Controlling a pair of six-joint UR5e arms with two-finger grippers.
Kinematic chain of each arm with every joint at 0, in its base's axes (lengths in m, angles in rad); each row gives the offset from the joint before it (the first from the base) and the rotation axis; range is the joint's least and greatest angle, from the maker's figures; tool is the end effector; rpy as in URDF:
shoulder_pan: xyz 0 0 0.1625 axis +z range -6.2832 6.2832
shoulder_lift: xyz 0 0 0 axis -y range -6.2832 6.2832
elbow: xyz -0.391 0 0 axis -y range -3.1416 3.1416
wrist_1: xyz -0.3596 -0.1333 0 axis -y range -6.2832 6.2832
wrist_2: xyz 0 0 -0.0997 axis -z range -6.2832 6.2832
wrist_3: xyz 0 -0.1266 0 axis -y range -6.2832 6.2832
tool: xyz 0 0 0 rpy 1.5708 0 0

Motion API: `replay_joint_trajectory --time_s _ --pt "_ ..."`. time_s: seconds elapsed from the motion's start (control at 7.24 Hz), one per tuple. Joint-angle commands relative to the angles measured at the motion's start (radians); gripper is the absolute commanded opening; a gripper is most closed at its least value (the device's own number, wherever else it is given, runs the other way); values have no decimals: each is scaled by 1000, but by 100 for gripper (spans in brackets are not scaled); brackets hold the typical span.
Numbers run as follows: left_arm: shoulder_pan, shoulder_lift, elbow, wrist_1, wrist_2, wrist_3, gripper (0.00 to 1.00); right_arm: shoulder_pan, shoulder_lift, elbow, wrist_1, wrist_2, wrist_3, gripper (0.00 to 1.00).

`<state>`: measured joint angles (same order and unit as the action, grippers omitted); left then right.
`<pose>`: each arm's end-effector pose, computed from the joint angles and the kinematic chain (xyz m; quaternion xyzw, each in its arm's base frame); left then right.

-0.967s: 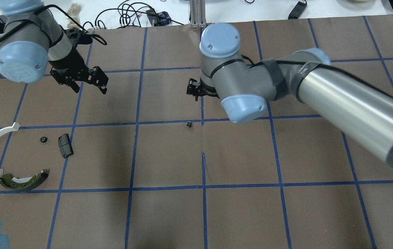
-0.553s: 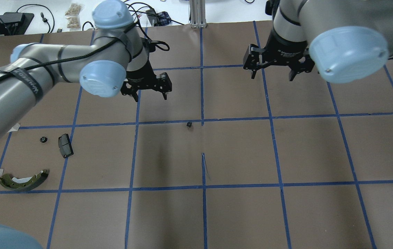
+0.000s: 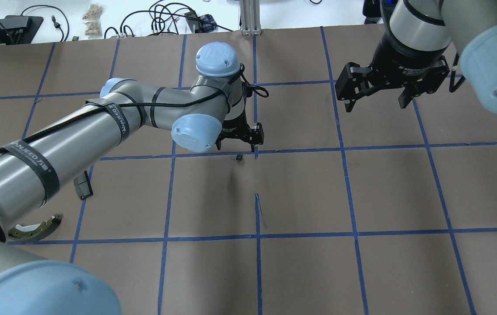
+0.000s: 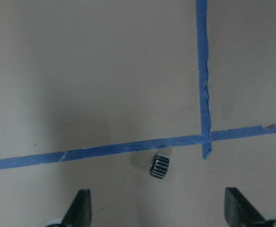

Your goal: Place bearing gear from tray to pile

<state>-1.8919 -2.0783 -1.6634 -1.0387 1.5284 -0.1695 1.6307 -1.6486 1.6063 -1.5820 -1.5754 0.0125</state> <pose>-0.3139 -0.5044 0.1682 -0.0749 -0.9964 -0.0381 0.0123 0.1585 -0.4265 0.4464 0.0236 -0.9994 0.0268 0.0013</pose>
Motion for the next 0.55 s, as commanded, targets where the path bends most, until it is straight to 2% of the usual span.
replay_joint_trajectory --time_s 0.0,0.14,0.28,0.41 --pt "-15 -40 -35 104 1 19 97 1 -5 6 -3 6 -11 100" --pt "-15 -45 -35 106 6 9 88 3 -7 4 -4 12 -9 100" --pt "-15 -31 -36 95 13 8 54 3 -7 4 -4 12 -9 100" --pt "-15 -34 -38 95 18 8 28 3 -7 6 -18 15 -9 100"
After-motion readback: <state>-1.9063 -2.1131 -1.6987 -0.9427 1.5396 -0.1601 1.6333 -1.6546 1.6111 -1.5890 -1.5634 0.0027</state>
